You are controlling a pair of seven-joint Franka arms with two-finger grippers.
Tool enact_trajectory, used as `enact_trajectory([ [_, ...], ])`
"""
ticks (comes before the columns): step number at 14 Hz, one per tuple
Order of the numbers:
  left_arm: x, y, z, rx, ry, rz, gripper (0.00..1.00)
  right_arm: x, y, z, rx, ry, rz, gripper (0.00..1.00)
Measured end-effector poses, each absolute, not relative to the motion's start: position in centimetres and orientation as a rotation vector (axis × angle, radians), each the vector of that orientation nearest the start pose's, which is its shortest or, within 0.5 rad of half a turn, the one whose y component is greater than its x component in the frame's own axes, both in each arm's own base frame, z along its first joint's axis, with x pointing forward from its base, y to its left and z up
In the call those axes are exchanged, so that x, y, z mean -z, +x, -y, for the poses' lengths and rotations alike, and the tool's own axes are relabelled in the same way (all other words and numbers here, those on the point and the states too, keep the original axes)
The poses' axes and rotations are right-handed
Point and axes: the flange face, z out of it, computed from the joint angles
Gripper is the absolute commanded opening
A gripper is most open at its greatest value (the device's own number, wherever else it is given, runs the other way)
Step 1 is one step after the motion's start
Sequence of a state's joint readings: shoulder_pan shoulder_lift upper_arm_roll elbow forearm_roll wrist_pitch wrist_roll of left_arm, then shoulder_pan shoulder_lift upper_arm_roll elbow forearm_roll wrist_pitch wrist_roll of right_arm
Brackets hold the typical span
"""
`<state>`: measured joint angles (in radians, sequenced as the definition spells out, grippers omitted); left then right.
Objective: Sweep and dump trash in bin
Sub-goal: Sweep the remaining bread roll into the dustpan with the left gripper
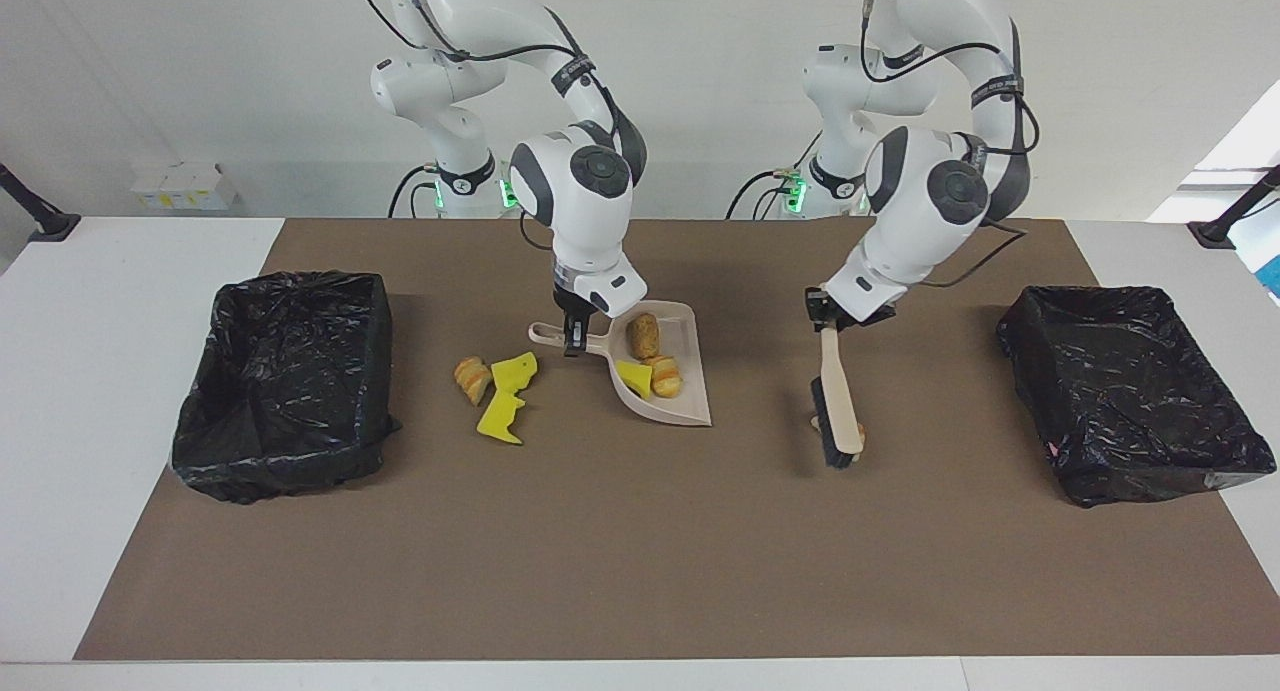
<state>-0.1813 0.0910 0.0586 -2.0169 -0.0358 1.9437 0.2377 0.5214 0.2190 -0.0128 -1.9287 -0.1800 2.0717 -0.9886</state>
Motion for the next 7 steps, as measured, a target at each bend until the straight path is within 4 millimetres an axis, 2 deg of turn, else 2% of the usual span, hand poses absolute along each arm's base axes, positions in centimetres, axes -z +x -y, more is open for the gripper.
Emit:
enact_trajectory([
  [2, -39.0, 55.4, 2.9, -0.263, -3.073, -0.661, 0.0, -37.0, 52.5, -28.2, 0.168, 2.102, -2.143, 0.0],
  [3, -38.6, 55.7, 1.9, -0.257, -3.056, -0.734, 0.0, -37.0, 52.5, -28.2, 0.168, 2.102, -2.143, 0.0],
  [5, -37.8, 55.9, 1.7, -0.261, -3.028, -0.861, 0.0, -37.0, 52.5, -28.2, 0.168, 2.103, -2.143, 0.0],
  [7, -36.9, 55.5, 1.7, -0.293, -3.017, -0.917, 0.0, -37.0, 52.5, -28.2, 0.168, 2.103, -2.143, 0.0],
])
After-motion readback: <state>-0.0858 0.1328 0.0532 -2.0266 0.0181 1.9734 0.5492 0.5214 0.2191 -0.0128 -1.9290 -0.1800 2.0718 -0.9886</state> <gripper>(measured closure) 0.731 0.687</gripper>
